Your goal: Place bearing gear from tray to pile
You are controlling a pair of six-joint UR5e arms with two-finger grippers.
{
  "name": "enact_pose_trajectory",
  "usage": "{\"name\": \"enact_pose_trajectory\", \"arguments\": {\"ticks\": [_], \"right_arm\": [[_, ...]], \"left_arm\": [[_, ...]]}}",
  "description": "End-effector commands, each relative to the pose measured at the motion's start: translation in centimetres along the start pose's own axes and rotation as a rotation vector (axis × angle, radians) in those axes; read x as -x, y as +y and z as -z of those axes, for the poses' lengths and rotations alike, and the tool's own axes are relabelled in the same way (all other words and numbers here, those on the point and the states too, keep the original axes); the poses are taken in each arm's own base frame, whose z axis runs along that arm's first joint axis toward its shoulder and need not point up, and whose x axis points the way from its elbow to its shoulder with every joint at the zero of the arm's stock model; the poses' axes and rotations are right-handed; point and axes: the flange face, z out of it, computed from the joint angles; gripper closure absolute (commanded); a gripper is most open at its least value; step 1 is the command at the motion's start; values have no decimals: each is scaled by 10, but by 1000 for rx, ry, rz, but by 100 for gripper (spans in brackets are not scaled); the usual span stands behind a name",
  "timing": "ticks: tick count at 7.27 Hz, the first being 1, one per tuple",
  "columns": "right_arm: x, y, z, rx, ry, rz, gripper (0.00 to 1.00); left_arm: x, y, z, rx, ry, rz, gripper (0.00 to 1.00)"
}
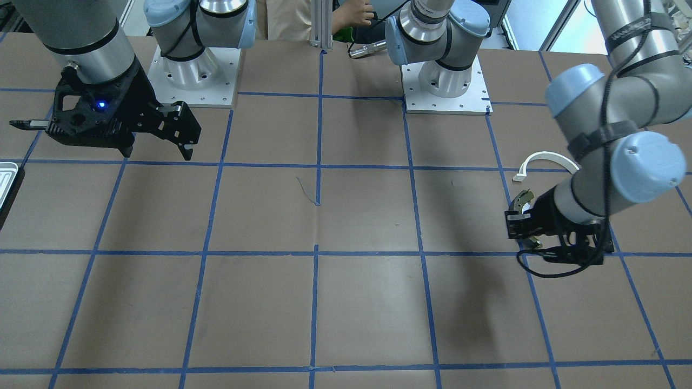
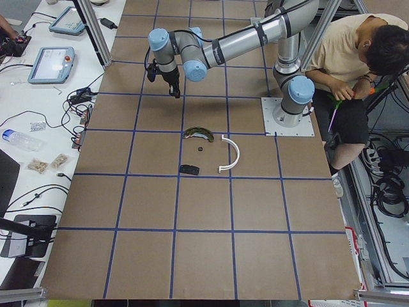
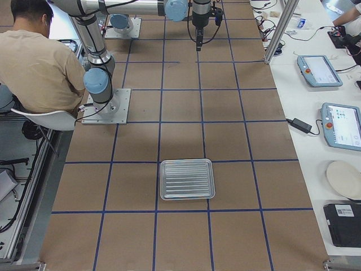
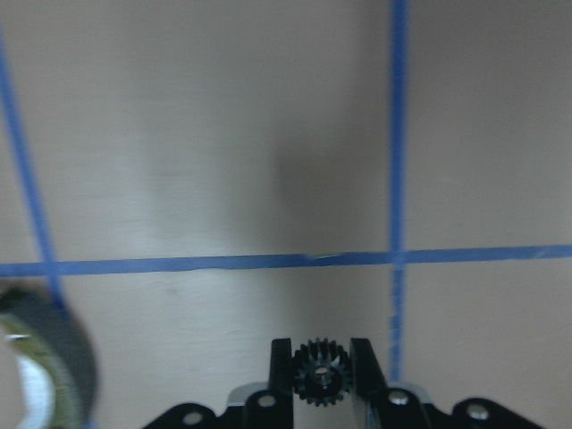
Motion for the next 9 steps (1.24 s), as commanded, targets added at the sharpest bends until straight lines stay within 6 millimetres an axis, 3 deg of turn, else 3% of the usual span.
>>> {"name": "enact_pose_trajectory", "arguments": {"ticks": [1, 3, 4, 6, 8, 9], "right_arm": [[0, 0, 0, 2, 1, 0, 0], [0, 1, 0, 1, 2, 0, 0], [0, 0, 1, -1, 2, 0, 0], [0, 0, 1, -1, 2, 0, 0], [0, 0, 1, -1, 2, 0, 0], [0, 0, 1, -1, 2, 0, 0]], "left_arm": [[114, 27, -16, 49, -21, 0, 100], [188, 60, -43, 80, 35, 7, 100], [201, 71, -58, 93, 57, -17, 100], [196, 73, -100, 78, 46, -20, 100], [186, 83, -125, 61, 31, -50, 100], [185, 83, -127, 51, 20, -57, 100]]}}
